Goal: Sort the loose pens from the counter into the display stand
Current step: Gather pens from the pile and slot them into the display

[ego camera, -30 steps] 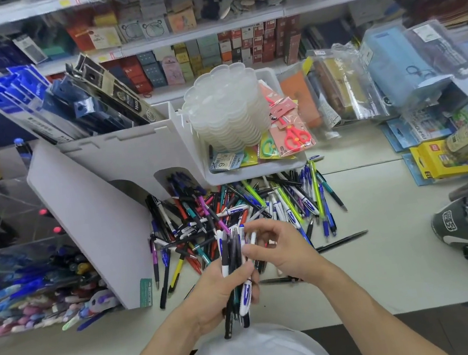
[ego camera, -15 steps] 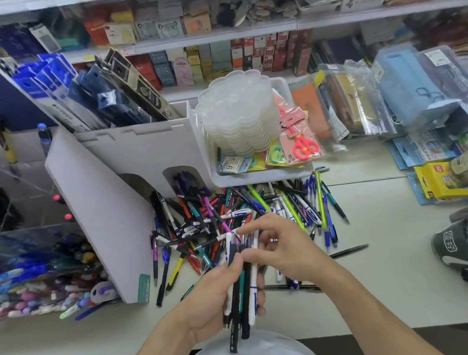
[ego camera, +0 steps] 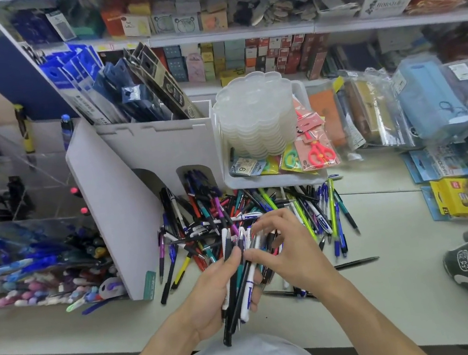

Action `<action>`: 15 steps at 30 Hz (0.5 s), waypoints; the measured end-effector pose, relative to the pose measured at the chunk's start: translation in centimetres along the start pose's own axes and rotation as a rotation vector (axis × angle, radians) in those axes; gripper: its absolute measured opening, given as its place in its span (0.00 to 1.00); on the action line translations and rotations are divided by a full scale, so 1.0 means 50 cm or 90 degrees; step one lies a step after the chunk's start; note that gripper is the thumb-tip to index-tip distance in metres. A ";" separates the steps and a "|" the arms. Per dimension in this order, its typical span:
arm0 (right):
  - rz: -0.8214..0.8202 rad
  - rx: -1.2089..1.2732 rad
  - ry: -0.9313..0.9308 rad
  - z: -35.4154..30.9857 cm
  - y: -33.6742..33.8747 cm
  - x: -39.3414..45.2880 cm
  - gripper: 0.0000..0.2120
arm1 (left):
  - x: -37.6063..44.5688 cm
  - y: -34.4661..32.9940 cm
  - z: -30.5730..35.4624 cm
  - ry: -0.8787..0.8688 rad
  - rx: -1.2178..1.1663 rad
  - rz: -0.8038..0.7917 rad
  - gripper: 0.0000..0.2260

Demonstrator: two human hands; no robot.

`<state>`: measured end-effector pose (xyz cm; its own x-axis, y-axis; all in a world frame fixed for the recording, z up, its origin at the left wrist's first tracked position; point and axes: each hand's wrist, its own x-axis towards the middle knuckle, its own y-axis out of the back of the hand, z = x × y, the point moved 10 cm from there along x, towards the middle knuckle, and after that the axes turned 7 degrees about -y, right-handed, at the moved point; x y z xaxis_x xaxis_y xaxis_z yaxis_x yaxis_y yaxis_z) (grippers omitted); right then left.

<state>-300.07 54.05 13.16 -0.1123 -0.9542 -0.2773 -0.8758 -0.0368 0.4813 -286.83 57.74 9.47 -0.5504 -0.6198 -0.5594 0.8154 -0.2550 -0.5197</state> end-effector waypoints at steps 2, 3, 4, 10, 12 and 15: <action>-0.012 0.005 -0.008 -0.002 0.000 0.000 0.23 | 0.002 0.000 0.009 -0.014 0.008 0.005 0.18; -0.013 0.000 -0.009 -0.003 0.000 0.001 0.24 | 0.002 -0.001 0.010 -0.014 0.005 0.006 0.18; -0.007 -0.003 -0.008 -0.004 0.002 0.002 0.24 | 0.002 -0.002 0.011 -0.011 -0.002 0.007 0.19; 0.010 -0.021 -0.026 0.003 0.004 0.009 0.17 | 0.004 0.006 0.015 -0.004 0.012 0.002 0.24; -0.019 -0.003 -0.048 0.011 -0.004 0.011 0.16 | 0.005 0.004 0.022 -0.007 0.019 -0.005 0.24; -0.034 0.008 -0.038 0.006 -0.003 0.012 0.17 | 0.004 0.002 0.025 -0.006 0.026 -0.008 0.22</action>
<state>-300.12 53.55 12.67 -0.0922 -0.9315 -0.3520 -0.8872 -0.0836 0.4537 -286.66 56.65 10.11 -0.5588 -0.6229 -0.5475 0.8155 -0.2926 -0.4994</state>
